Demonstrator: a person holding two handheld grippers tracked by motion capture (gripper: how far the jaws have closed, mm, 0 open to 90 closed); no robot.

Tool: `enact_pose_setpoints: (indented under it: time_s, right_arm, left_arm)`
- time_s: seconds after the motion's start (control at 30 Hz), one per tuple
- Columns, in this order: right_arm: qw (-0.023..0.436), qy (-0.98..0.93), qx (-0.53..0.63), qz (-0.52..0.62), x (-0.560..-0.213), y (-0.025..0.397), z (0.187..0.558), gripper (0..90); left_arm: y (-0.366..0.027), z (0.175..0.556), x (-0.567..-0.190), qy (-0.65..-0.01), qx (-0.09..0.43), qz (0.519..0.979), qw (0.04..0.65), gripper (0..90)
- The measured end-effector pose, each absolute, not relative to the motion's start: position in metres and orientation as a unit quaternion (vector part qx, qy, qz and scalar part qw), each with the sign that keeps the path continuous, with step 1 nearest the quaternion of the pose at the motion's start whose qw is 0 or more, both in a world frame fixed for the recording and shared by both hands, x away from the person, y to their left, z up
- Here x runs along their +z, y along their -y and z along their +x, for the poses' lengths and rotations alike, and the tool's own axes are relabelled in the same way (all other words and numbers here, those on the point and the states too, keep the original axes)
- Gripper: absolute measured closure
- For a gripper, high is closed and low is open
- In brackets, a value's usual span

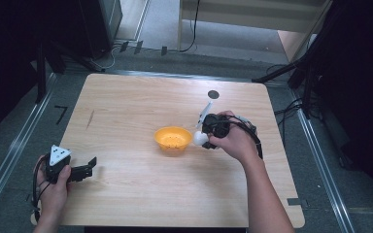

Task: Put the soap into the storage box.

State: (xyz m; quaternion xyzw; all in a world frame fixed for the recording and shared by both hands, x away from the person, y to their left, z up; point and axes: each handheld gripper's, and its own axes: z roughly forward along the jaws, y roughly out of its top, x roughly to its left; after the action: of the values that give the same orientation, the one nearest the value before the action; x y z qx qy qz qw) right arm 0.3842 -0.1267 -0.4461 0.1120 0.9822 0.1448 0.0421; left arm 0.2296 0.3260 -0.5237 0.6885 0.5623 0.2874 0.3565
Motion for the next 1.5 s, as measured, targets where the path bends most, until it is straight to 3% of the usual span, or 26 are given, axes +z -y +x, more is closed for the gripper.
enact_pose_setpoints:
  time_s: [1.5]
  right_arm:
    - [0.035, -0.988, 0.148, 0.032, -0.440, 0.048, 0.399, 50.5]
  left_arm:
    - [-0.326, 0.230, -0.524, -0.561, 0.286, 0.690, 0.358, 0.0]
